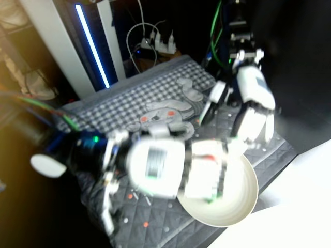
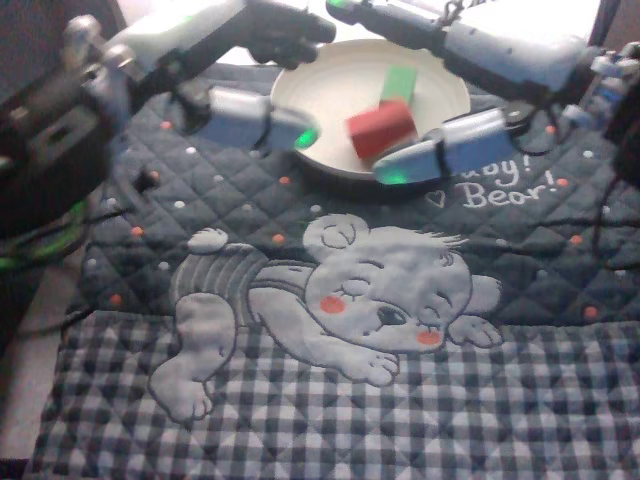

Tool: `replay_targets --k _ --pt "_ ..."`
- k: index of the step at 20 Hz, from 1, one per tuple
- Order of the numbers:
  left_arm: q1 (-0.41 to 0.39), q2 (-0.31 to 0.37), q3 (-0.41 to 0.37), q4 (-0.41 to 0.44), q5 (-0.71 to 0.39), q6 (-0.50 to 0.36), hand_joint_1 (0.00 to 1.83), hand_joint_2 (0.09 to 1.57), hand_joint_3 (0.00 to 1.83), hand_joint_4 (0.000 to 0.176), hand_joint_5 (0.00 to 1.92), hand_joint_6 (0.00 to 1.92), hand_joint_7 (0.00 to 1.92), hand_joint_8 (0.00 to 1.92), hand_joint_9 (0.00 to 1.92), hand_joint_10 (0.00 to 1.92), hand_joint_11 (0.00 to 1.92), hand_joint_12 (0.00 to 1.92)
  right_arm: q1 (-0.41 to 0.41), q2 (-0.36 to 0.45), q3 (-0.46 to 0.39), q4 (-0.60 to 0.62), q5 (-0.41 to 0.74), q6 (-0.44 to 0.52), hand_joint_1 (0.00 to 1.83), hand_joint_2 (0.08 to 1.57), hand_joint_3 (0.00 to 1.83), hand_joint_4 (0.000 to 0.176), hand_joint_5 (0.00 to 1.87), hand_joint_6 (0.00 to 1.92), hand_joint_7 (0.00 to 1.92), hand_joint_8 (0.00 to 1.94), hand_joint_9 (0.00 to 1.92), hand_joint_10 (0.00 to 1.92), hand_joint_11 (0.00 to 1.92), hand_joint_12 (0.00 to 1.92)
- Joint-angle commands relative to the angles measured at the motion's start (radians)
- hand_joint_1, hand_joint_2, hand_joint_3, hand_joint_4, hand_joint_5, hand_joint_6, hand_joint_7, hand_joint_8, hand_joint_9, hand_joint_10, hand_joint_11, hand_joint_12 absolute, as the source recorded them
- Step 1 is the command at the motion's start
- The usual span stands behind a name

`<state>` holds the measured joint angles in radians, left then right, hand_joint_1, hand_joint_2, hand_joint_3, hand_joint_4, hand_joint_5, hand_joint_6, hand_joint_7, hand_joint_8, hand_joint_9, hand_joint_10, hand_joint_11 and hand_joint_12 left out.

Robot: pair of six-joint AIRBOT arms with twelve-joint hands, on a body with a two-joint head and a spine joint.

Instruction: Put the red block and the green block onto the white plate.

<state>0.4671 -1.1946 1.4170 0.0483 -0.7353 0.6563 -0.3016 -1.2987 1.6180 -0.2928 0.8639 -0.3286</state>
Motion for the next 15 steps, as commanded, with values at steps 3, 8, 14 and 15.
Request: replay_targets --k 3,8,14,15 --pt "0.08 0.136 -0.125 -0.052 -0.313 0.003 0.92 0.87 0.0 0.028 0.42 0.0 0.54 0.0 0.53 0.19 0.14 1.33 -0.031 0.144 -0.118 0.068 0.261 0.001 0.59 0.83 0.0 0.165 0.02 0.0 0.08 0.0 0.09 0.0 0.0 0.35" --pt "0.371 0.309 -0.338 -0.182 -0.649 0.031 0.82 0.85 0.0 0.073 0.22 0.0 0.32 0.0 0.42 0.0 0.0 1.15 -0.298 0.281 -0.294 0.197 0.546 -0.003 0.66 0.89 0.0 0.169 0.0 0.0 0.12 0.0 0.08 0.01 0.0 0.07" --pt "0.62 0.336 -0.467 -0.32 -0.972 0.044 0.52 1.0 0.02 0.072 0.12 0.0 0.18 0.0 0.24 0.0 0.0 1.05 -0.618 0.314 -0.416 0.397 0.794 -0.004 0.6 0.9 0.0 0.176 0.03 0.01 0.23 0.02 0.11 0.0 0.0 0.0" --pt "0.626 0.336 -0.471 -0.324 -0.99 0.044 0.36 1.04 0.02 0.058 0.03 0.0 0.11 0.0 0.15 0.0 0.0 0.83 -0.635 0.313 -0.425 0.412 0.816 -0.004 0.56 0.93 0.02 0.176 0.01 0.0 0.2 0.01 0.05 0.0 0.0 0.0"
